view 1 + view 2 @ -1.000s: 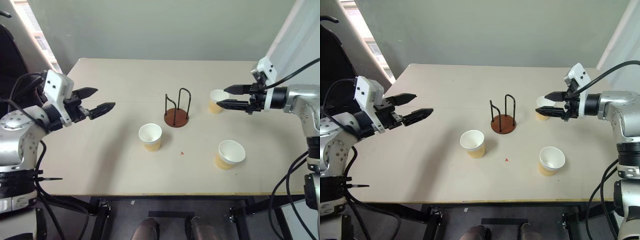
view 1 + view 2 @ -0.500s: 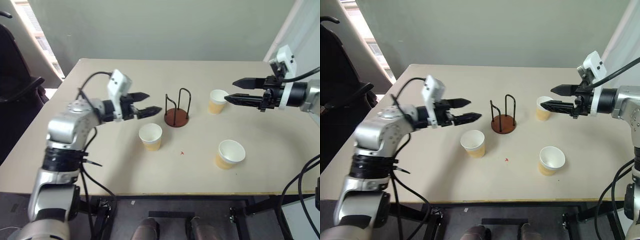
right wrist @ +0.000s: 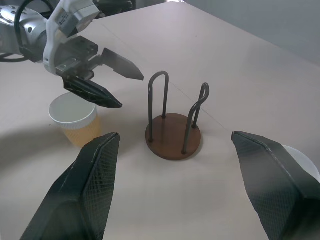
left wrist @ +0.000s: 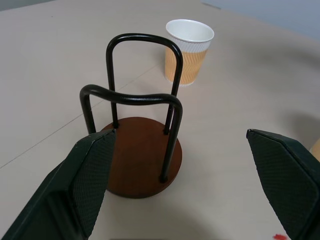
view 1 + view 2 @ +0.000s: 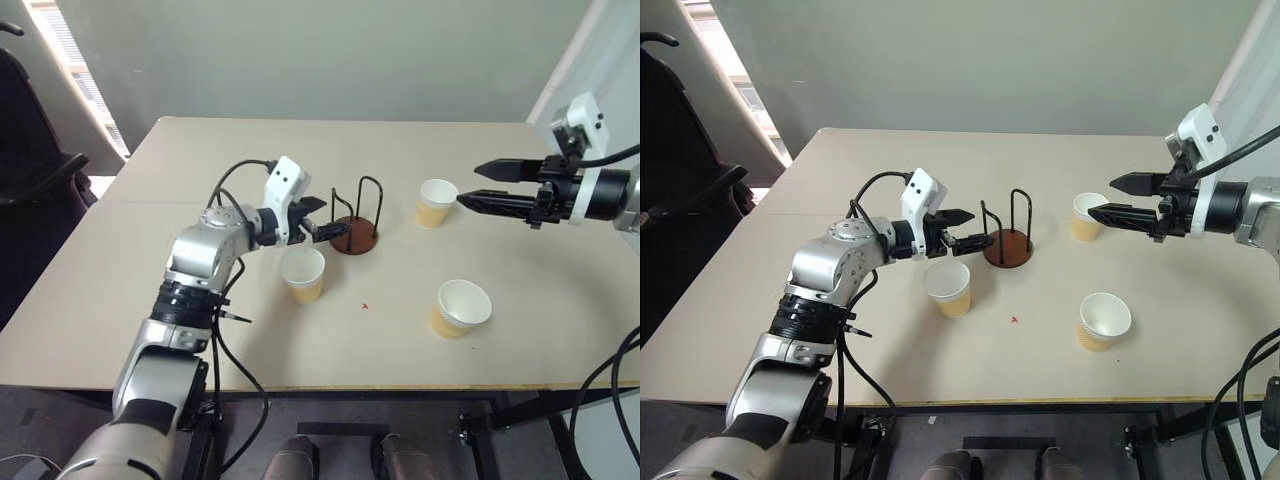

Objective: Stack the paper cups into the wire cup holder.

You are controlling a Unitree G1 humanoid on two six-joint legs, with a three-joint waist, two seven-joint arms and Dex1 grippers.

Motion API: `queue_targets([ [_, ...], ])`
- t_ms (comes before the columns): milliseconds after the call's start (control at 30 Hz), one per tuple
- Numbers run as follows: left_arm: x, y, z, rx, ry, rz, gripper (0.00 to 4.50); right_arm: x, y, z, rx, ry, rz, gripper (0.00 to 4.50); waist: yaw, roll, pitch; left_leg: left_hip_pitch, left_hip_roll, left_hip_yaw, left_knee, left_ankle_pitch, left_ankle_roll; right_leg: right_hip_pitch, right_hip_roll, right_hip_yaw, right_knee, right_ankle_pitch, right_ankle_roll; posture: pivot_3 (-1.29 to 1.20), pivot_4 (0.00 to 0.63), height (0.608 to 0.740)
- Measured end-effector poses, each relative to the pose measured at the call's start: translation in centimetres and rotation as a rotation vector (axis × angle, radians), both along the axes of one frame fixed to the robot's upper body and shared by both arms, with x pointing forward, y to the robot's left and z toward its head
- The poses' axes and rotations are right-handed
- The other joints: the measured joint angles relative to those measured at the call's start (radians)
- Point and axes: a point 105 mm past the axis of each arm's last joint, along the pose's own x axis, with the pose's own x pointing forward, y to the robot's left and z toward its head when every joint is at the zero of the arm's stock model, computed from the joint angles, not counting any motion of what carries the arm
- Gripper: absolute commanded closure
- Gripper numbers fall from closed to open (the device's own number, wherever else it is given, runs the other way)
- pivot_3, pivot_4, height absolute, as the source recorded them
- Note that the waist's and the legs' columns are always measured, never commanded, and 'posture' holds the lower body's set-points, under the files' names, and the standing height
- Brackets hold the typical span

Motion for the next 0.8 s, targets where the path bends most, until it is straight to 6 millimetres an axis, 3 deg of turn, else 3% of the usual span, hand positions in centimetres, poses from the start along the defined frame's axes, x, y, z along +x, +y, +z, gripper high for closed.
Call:
queue_targets([
  [600, 1.1, -2.4, -0.7, 0.047, 0.008, -0.061, 0.00, 0.0, -0.1, 0.0, -0.007, -0.005, -0.019, 0.80, 0.008, 0.000, 0.000, -0.003, 0.000, 0.001, 0.004, -0.001, 0.001, 0.003, -0.001, 0.001, -0.010, 0.001, 0.005, 0.00, 0.150, 0.740],
  [800, 1.0, -4.3, -0.9, 0.069, 0.005, -0.117, 0.00, -0.2, -0.2, -0.2, -0.015, -0.005, -0.023, 0.80, 0.011, 0.000, 0.000, -0.004, -0.001, 0.001, 0.007, -0.003, 0.005, 0.004, -0.001, 0.001, -0.009, 0.002, 0.006, 0.00, 0.150, 0.740],
])
